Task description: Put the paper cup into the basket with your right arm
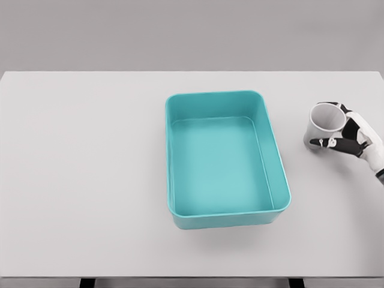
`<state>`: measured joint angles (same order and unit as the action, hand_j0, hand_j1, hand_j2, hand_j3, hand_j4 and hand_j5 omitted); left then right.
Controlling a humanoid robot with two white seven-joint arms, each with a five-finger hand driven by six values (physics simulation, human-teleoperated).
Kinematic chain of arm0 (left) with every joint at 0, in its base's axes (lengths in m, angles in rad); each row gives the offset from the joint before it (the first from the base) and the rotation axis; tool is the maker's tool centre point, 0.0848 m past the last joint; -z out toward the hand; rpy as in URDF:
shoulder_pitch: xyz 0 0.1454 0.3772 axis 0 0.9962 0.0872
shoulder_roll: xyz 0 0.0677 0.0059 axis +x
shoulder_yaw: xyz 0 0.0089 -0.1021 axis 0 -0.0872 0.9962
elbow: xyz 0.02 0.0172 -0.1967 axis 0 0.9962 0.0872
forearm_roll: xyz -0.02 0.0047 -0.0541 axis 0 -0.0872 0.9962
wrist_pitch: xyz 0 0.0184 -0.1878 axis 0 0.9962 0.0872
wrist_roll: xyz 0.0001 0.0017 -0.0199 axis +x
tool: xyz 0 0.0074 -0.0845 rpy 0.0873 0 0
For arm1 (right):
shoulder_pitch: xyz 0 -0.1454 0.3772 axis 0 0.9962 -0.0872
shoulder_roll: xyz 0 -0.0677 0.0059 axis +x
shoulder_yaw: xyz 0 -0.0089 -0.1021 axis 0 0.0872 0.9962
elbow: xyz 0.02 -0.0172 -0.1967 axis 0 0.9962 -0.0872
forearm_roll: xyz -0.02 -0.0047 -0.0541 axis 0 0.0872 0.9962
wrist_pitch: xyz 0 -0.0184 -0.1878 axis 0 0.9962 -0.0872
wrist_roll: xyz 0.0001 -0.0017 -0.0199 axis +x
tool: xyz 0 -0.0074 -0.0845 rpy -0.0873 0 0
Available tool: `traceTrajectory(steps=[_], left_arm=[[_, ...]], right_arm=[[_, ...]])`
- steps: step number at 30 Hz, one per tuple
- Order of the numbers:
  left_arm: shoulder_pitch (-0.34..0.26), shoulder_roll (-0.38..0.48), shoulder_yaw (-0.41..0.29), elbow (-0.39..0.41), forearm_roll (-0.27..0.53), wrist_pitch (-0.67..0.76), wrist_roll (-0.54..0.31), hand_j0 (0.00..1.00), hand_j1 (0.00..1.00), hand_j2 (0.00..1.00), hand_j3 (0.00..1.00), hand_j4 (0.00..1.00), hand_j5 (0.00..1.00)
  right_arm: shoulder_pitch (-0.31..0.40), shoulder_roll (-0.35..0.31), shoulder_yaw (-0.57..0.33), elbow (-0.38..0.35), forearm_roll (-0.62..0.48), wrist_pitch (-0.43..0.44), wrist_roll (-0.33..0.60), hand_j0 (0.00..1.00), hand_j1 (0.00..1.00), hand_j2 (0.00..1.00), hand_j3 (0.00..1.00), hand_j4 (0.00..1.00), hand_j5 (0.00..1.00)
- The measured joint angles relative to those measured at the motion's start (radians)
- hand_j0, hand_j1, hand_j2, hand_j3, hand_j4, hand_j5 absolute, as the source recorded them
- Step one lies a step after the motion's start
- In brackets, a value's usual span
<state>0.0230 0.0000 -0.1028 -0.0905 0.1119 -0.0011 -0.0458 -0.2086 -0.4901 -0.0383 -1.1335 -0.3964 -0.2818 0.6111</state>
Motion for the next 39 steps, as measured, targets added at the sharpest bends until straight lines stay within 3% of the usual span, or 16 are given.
traceTrajectory(steps=[8, 13, 22, 29, 39], left_arm=[[0.000, 0.000, 0.000, 0.000, 0.000, 0.000, 0.000, 1.00, 1.00, 1.00, 1.00, 1.00, 1.00], [0.000, 0.000, 0.000, 0.000, 0.000, 0.000, 0.000, 1.00, 1.00, 1.00, 1.00, 1.00, 1.00], [0.000, 0.000, 0.000, 0.000, 0.000, 0.000, 0.000, 1.00, 1.00, 1.00, 1.00, 1.00, 1.00], [0.000, 0.000, 0.000, 0.000, 0.000, 0.000, 0.000, 1.00, 1.00, 1.00, 1.00, 1.00, 1.00], [0.000, 0.000, 0.000, 0.000, 0.000, 0.000, 0.000, 1.00, 1.00, 1.00, 1.00, 1.00, 1.00]], right_arm=[[0.000, -0.013, -0.003, -0.154, 0.024, -0.085, 0.000, 0.54, 0.54, 0.54, 0.54, 0.54, 0.54], [0.000, -0.009, 0.003, -0.287, 0.141, -0.143, 0.000, 0.53, 0.53, 0.53, 0.53, 0.53, 0.53], [-0.038, -0.010, 0.082, -0.431, 0.293, -0.287, 0.000, 0.54, 0.54, 0.54, 0.54, 0.54, 0.54], [-0.094, -0.021, 0.200, -0.488, 0.428, -0.328, 0.001, 0.54, 0.54, 0.54, 0.54, 0.54, 0.54], [-0.219, -0.157, 0.392, -0.531, 0.472, -0.331, 0.000, 0.54, 0.54, 0.54, 0.54, 0.54, 0.54]])
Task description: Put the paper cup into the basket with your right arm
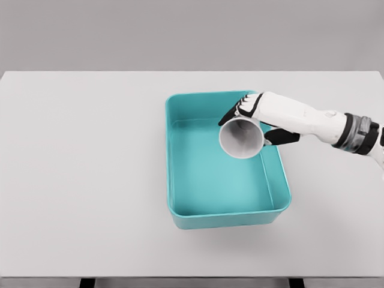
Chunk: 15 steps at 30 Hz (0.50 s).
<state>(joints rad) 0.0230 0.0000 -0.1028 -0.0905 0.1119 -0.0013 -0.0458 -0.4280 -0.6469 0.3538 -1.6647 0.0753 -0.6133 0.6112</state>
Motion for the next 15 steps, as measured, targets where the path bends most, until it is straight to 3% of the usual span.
traceTrajectory(steps=[6, 7, 10, 15], left_arm=[[0.000, 0.000, 0.000, 0.000, 0.000, 0.000, 0.000, 1.00, 1.00, 1.00, 1.00, 1.00, 1.00], [0.000, 0.000, 0.000, 0.000, 0.000, 0.000, 0.000, 1.00, 1.00, 1.00, 1.00, 1.00, 1.00], [0.000, 0.000, 0.000, 0.000, 0.000, 0.000, 0.000, 1.00, 1.00, 1.00, 1.00, 1.00, 1.00], [0.000, 0.000, 0.000, 0.000, 0.000, 0.000, 0.000, 1.00, 1.00, 1.00, 1.00, 1.00, 1.00]], right_arm=[[-0.025, -0.045, 0.092, -0.002, 0.017, -0.001, 0.000, 0.55, 0.55, 0.55, 0.55, 0.55, 0.55], [-0.028, -0.050, 0.102, -0.002, 0.021, -0.001, 0.000, 0.58, 0.58, 0.58, 0.58, 0.58, 0.58], [-0.034, -0.055, 0.117, -0.002, 0.027, -0.001, 0.000, 0.97, 0.97, 0.97, 0.97, 0.97, 0.97], [-0.034, -0.058, 0.121, -0.004, 0.030, -0.001, 0.000, 0.99, 0.99, 0.99, 0.99, 0.99, 0.99]])
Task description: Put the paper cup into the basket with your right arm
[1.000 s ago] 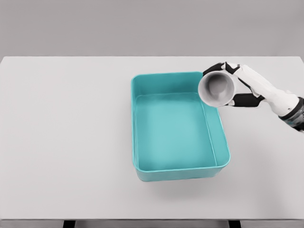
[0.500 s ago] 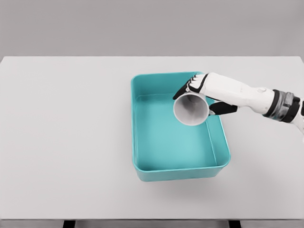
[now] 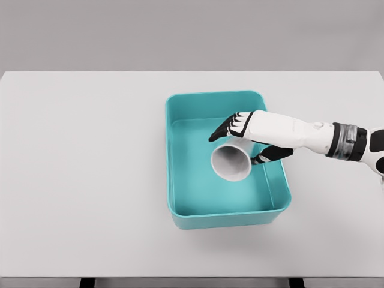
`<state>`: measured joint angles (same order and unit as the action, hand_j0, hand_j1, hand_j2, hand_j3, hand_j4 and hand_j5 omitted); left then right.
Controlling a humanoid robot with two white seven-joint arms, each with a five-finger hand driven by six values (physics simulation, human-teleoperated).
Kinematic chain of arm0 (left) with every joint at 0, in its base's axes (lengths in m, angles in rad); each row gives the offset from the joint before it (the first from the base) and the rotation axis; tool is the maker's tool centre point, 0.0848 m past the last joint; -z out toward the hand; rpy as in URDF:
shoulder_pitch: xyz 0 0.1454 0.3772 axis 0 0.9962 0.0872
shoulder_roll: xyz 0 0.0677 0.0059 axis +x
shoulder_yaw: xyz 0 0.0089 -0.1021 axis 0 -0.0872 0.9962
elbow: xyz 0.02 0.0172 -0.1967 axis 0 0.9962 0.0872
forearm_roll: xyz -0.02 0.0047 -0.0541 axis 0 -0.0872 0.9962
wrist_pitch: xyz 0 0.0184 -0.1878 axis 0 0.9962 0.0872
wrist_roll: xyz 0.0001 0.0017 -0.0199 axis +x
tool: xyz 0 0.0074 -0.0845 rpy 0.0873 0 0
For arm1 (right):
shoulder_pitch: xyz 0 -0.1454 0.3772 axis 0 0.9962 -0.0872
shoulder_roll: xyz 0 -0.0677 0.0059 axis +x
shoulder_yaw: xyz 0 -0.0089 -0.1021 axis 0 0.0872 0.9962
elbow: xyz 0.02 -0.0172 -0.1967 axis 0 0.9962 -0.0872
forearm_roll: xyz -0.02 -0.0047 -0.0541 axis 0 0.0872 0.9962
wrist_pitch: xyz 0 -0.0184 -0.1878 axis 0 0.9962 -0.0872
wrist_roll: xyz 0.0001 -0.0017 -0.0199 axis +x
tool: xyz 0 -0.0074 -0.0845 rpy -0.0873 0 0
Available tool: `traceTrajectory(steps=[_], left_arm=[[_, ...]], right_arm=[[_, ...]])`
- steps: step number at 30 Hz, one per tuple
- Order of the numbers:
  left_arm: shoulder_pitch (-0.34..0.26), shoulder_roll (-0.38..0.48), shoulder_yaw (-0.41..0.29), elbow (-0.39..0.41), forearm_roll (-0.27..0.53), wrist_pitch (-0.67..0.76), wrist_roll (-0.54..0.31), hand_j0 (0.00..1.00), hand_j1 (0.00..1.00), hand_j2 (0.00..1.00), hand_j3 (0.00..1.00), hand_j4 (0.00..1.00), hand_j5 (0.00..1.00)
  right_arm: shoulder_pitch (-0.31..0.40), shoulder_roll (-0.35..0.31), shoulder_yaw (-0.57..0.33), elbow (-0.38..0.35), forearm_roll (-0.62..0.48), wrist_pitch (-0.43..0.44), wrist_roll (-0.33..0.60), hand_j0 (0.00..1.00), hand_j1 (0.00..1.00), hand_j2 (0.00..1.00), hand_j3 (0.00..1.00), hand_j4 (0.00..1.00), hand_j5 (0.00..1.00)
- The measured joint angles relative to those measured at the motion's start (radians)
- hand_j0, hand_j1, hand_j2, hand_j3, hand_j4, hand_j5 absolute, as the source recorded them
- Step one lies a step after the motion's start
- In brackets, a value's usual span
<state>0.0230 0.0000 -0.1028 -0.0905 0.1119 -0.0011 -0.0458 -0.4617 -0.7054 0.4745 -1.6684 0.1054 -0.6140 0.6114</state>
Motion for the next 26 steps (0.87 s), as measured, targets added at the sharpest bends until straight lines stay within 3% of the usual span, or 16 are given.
traceTrajectory(steps=[5, 10, 12, 14, 17, 20, 26], left_arm=[[0.000, 0.000, 0.000, 0.000, 0.000, 0.000, 0.000, 1.00, 1.00, 1.00, 1.00, 1.00, 1.00], [0.000, 0.000, 0.000, 0.000, 0.000, 0.000, 0.000, 1.00, 1.00, 1.00, 1.00, 1.00, 1.00], [0.000, 0.000, 0.000, 0.000, 0.000, 0.000, 0.000, 1.00, 1.00, 1.00, 1.00, 1.00, 1.00], [0.000, 0.000, 0.000, 0.000, 0.000, 0.000, 0.000, 1.00, 1.00, 1.00, 1.00, 1.00, 1.00], [0.000, 0.000, 0.000, 0.000, 0.000, 0.000, 0.000, 1.00, 1.00, 1.00, 1.00, 1.00, 1.00], [0.000, 0.000, 0.000, 0.000, 0.000, 0.000, 0.000, 1.00, 1.00, 1.00, 1.00, 1.00, 1.00], [0.000, 0.000, -0.001, 0.000, 0.000, 0.000, 0.000, 1.00, 1.00, 1.00, 1.00, 1.00, 1.00]], right_arm=[[0.002, -0.001, -0.012, -0.001, -0.005, 0.008, 0.000, 1.00, 1.00, 1.00, 1.00, 1.00, 1.00], [0.025, -0.004, -0.114, 0.003, -0.066, 0.056, 0.000, 1.00, 1.00, 1.00, 1.00, 1.00, 1.00], [0.058, -0.011, -0.161, 0.009, -0.141, 0.088, 0.000, 1.00, 1.00, 1.00, 1.00, 1.00, 1.00], [0.150, -0.015, -0.225, 0.012, -0.218, 0.124, 0.000, 1.00, 1.00, 1.00, 1.00, 1.00, 1.00], [0.233, -0.017, -0.321, 0.018, -0.310, 0.157, 0.000, 1.00, 1.00, 1.00, 1.00, 1.00, 1.00], [0.242, -0.017, -0.381, 0.020, -0.354, 0.175, 0.000, 1.00, 1.00, 1.00, 1.00, 1.00, 1.00], [0.265, -0.011, -0.412, 0.023, -0.376, 0.184, 0.000, 1.00, 1.00, 1.00, 1.00, 1.00, 1.00]])
